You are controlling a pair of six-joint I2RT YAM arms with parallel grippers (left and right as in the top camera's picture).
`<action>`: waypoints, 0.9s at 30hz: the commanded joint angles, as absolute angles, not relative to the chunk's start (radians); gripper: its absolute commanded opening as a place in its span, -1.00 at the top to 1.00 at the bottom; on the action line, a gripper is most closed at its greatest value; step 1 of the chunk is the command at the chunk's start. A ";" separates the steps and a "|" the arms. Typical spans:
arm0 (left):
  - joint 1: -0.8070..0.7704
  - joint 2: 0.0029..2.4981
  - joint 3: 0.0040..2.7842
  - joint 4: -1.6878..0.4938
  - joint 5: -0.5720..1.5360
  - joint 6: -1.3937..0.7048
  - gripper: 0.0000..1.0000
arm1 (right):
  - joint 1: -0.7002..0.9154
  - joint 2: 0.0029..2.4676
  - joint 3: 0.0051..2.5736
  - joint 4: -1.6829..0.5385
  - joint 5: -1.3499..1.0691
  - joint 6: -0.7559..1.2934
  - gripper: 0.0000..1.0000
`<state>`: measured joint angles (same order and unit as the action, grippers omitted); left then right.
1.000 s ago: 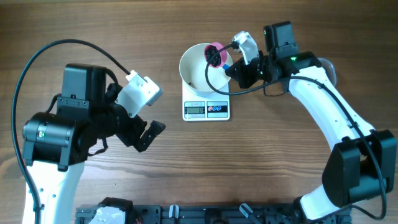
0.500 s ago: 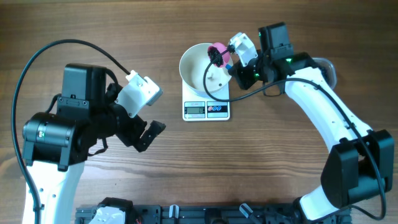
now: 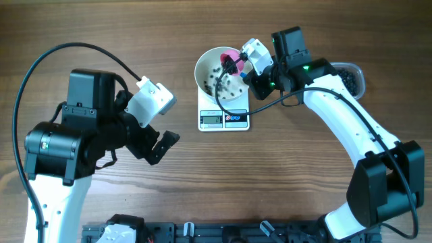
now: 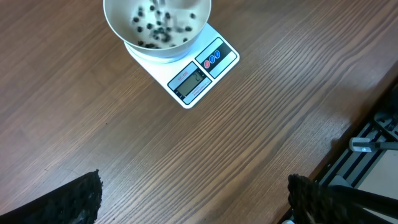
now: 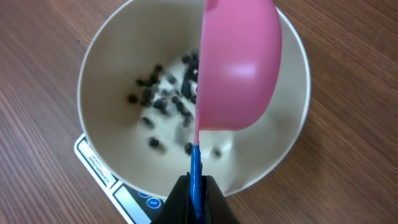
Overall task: Scoop item into bowl and weigh 150g on scale
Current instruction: 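Tilt the scoop with the right gripper to pour beans into the bowl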
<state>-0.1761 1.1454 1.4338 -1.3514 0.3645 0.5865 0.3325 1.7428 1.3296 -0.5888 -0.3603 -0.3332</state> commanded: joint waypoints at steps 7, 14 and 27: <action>-0.169 1.142 1.451 -1.352 0.377 0.598 -1.00 | 0.337 1.717 1.327 -0.585 -0.332 -0.354 0.91; -0.169 1.142 1.451 -1.352 0.377 0.598 -1.00 | 0.337 1.717 1.327 -0.588 -0.332 -0.367 0.91; -0.169 1.142 1.451 -1.353 0.376 0.598 -1.00 | 0.337 1.716 1.327 -0.584 -0.281 -0.366 0.91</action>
